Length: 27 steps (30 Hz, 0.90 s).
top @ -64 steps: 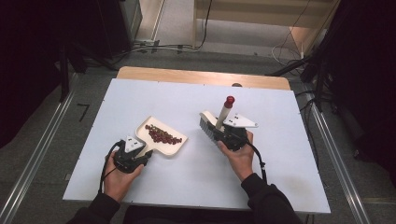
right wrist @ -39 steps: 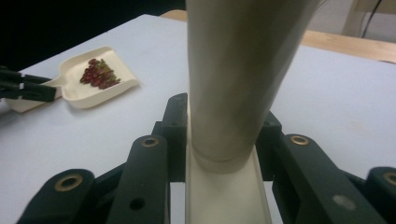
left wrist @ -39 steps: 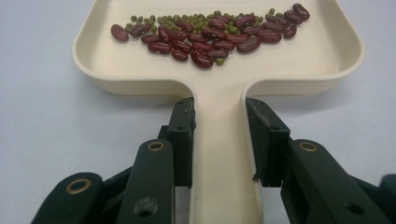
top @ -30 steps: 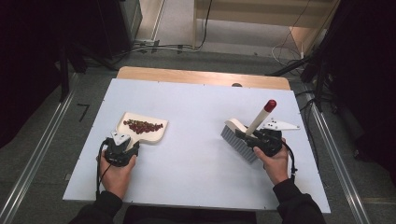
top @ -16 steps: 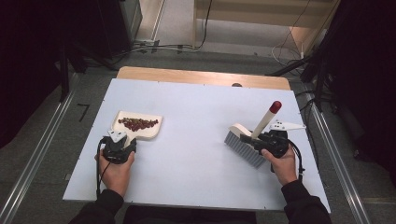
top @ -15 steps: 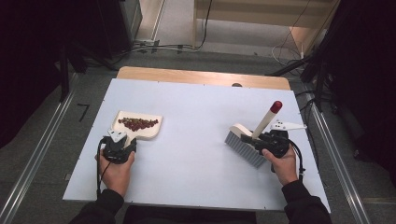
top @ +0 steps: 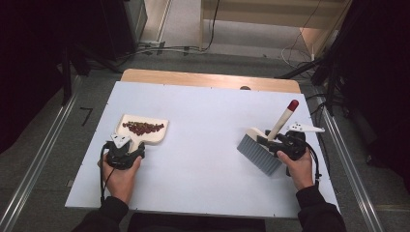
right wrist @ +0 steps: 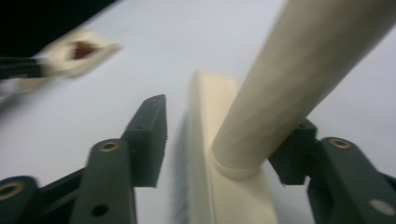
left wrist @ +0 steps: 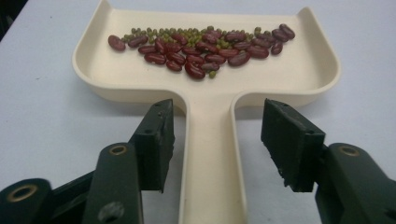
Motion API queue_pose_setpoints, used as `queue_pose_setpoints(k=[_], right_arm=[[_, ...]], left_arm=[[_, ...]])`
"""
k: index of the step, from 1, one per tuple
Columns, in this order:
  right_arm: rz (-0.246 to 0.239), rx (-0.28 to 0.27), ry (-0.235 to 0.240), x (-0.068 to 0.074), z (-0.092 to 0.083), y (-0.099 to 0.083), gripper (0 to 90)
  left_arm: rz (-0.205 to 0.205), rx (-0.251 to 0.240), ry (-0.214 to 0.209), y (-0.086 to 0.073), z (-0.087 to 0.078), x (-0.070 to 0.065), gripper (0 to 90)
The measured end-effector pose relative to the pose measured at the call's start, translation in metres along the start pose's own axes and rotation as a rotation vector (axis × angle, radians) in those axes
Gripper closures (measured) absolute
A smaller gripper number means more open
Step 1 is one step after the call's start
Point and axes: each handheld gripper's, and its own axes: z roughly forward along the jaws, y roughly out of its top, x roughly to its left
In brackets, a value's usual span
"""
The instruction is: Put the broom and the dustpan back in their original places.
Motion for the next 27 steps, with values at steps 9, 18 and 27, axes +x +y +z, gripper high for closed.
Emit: queue_pose_setpoints(k=[9,18,27], right_arm=[[0.088,-0.047,-0.451,-0.023,-0.012,-0.001,34.0],[0.141,0.003,-0.524,-0.028,-0.004,0.005,31.3],[0.172,0.089,-0.567,-0.038,0.021,0.012,30.9]], left_arm=[[-0.006,-0.04,0.01,0.003,-0.007,0.001,41.6],[-0.049,-0.059,-0.003,0.005,-0.013,0.007,35.3],[-0.061,-0.08,-0.009,0.009,-0.015,0.013,31.9]])
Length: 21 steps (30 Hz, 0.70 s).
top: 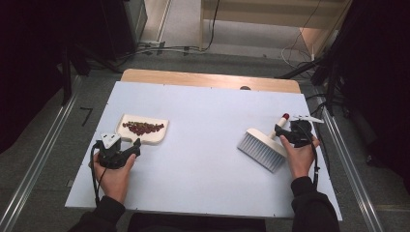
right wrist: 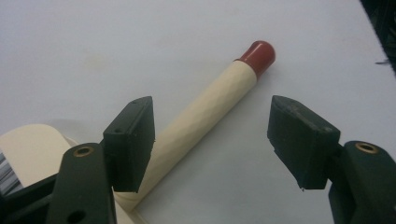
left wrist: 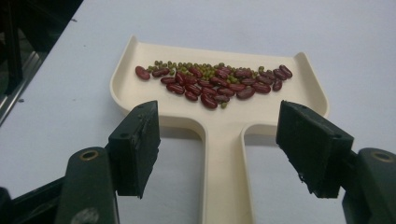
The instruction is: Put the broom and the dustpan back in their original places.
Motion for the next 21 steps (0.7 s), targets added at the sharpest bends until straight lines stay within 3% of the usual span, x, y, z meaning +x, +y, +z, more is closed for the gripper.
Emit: queue_pose_setpoints(k=[7,11,12,17,21], right_arm=[[0.015,0.082,-0.042,0.009,0.024,0.01,35.2],[-0.018,0.122,-0.072,0.015,0.033,0.015,43.1],[-0.011,0.129,-0.059,0.015,0.034,0.015,43.8],[-0.051,0.124,-0.067,0.016,0.031,0.016,53.7],[-0.05,0.13,-0.059,0.01,0.028,0.015,57.9]], left_arm=[[0.009,-0.002,-0.007,0.0,0.001,-0.001,32.1],[0.008,0.001,-0.004,0.0,0.001,0.0,32.2],[0.008,0.0,-0.005,0.0,0.001,0.0,32.2],[0.005,0.0,-0.006,0.0,0.0,0.002,32.3],[0.005,-0.004,-0.009,0.0,-0.001,0.002,32.4]])
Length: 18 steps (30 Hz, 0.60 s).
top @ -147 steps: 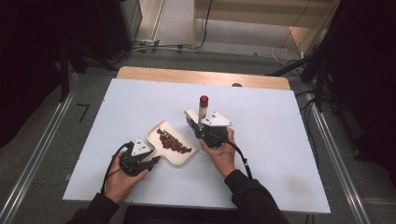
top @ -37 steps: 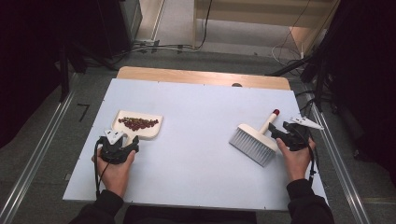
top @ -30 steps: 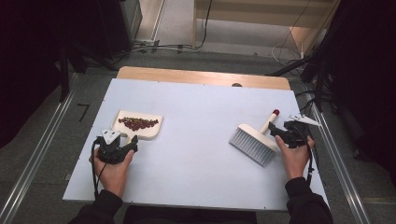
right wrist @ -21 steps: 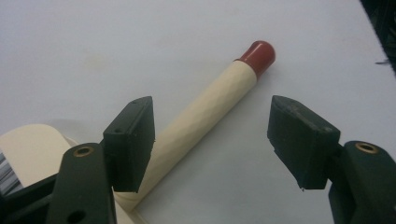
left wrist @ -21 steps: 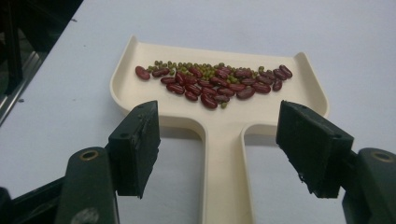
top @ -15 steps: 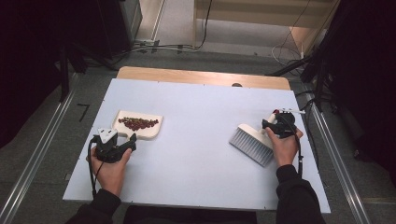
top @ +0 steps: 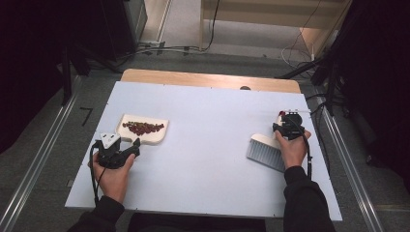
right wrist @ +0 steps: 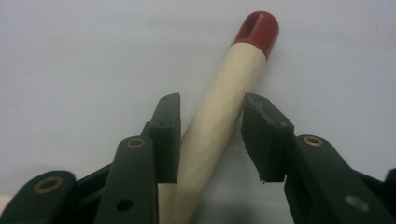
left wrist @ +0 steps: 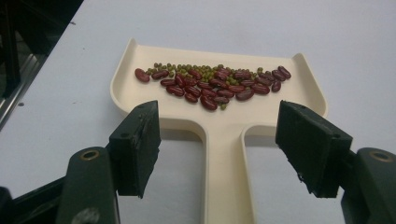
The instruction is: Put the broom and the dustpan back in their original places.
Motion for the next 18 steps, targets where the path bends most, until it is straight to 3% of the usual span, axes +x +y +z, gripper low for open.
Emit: queue_pose_setpoints(k=[5,9,18], right_arm=[[-0.021,0.003,0.006,-0.008,-0.005,-0.005,63.4],[-0.009,-0.005,0.014,-0.013,-0.009,-0.012,64.9],[-0.007,-0.016,0.006,-0.013,-0.014,-0.02,66.0]], left_arm=[[-0.002,0.0,-0.001,0.0,0.0,0.001,32.8],[-0.002,0.0,0.0,0.0,0.0,0.001,32.7],[-0.005,0.0,0.007,0.0,0.0,0.003,32.7]])
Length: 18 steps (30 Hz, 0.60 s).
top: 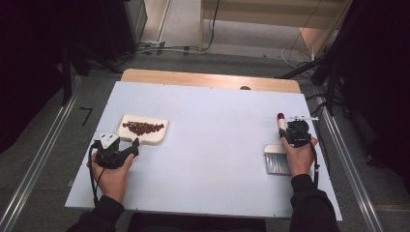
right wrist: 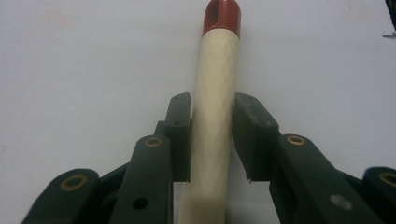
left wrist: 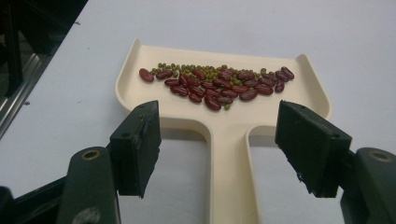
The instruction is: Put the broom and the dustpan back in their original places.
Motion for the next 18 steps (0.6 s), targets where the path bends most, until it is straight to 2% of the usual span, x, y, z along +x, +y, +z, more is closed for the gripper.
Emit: queue_pose_setpoints(k=[3,5,8,11,14,18], right_arm=[[0.007,-0.003,0.007,-0.001,0.0,0.0,64.3],[0.018,-0.027,0.025,-0.002,-0.002,-0.001,55.0],[0.026,-0.072,0.05,-0.004,-0.01,-0.001,49.6],[0.045,-0.117,0.085,-0.006,-0.019,-0.002,38.8],[0.032,-0.151,0.091,-0.006,-0.026,-0.004,32.2],[0.022,-0.188,0.098,-0.004,-0.036,-0.007,28.7]], left_arm=[[-0.004,0.002,0.003,0.0,0.001,0.001,32.6],[-0.002,0.003,0.003,0.0,0.0,0.002,32.2],[-0.009,0.002,0.006,0.0,0.001,0.004,31.3],[-0.018,0.0,0.005,0.001,0.002,0.005,29.9],[-0.018,0.006,-0.006,0.001,0.002,0.006,28.7],[-0.014,0.006,-0.011,0.002,0.003,0.008,26.8]])
